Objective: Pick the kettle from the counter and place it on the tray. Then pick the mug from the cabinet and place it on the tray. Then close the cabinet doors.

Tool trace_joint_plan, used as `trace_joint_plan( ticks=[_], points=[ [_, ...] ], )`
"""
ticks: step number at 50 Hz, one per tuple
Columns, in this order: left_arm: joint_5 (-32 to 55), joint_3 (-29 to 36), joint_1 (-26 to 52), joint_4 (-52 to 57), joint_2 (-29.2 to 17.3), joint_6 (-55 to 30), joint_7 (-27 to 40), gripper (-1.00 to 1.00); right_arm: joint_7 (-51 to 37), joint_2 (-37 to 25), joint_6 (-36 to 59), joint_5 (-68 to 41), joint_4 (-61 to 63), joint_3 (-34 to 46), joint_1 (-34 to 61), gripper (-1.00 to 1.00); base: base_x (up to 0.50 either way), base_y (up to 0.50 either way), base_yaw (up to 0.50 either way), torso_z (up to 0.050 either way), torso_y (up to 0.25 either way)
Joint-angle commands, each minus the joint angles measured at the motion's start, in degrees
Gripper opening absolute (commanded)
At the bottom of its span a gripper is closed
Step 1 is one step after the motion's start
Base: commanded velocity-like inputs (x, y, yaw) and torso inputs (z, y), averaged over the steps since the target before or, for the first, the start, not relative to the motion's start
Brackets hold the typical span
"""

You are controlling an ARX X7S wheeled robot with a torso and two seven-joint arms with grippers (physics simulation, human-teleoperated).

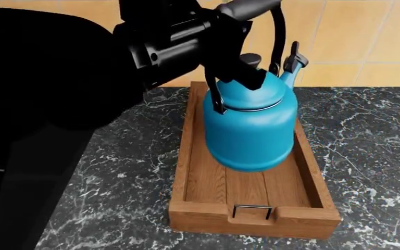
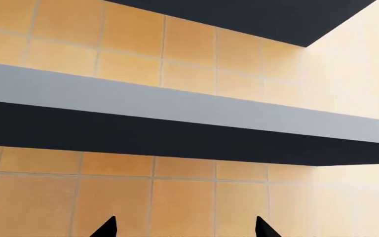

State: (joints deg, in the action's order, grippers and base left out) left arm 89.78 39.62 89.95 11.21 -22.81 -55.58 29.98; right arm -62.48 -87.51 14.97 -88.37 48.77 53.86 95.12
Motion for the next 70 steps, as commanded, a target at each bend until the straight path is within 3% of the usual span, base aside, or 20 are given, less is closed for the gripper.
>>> trace_joint_plan(
  ticks=[1,66,67,70],
  points=[
    [-3.1,-0.2,-2.1,0.3,-0.9,0.8,-0.5,-1.0,-0.1,0.2,-0.4,0.4,0.0,0.1,-0.8,1.0,0.0,0.0,0.0,0.0,0.0],
    [-7.0,4.0,-11.3,1.6,-1.4,4.1,-3.3,-1.0,-0.2,1.0,-1.3,1.8,-0.6,-0.4,-3.6,1.0,0.0,0.0,0.0,0.0,0.001],
    [-7.0,4.0,-11.3,1.5,-1.4,4.1,-3.3,1.0,-0.2,1.0,-1.3,1.7,-0.6,-0.5,-3.5,1.0,0.0,0.0,0.0,0.0,0.0],
    [-6.8,3.9,-11.1,1.3,-1.4,4.0,-3.4,1.0,-0.2,1.1,-1.1,1.6,-0.6,-0.7,-3.5,1.0,0.0,0.0,0.0,0.0,0.0]
  ],
)
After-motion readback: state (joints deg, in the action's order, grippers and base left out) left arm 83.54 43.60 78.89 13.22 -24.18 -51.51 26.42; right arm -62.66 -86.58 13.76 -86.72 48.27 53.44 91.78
